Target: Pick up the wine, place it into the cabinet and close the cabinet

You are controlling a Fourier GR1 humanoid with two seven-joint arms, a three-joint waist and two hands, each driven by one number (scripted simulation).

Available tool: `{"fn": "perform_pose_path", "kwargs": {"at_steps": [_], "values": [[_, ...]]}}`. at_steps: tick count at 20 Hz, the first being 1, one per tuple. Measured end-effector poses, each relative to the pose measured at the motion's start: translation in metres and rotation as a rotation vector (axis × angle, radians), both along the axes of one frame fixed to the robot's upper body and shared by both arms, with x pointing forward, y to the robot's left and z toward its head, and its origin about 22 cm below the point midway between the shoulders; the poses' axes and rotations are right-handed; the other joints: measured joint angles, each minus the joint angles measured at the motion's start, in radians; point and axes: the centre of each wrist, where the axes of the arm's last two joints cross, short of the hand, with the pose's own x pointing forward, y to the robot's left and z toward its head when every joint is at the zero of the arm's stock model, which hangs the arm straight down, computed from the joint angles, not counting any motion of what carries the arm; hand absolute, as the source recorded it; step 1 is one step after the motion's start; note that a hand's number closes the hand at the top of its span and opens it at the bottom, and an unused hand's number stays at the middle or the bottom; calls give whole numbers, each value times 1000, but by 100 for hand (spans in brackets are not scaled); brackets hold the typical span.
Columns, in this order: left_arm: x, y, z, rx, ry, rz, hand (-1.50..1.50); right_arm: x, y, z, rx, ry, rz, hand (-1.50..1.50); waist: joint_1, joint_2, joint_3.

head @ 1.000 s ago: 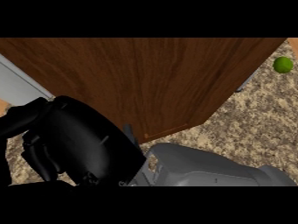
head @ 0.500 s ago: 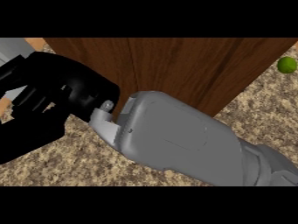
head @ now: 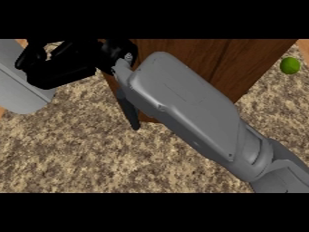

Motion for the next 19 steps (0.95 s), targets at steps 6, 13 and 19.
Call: {"fn": "perform_pose_path", "kwargs": {"at_steps": [6,13,19], "values": [[0,5,9,9,2,-11,-150,12,-7,-14,46,-31,0,150,6,-24,-12],[1,-4,12,-23,-5,-58,-150,18,-12,-23,102,-59,36,150,6,-34,-24],[3,-16,14,-50,5,-104,-150,19,-12,-25,144,-73,67,150,-4,-31,-34]]}}
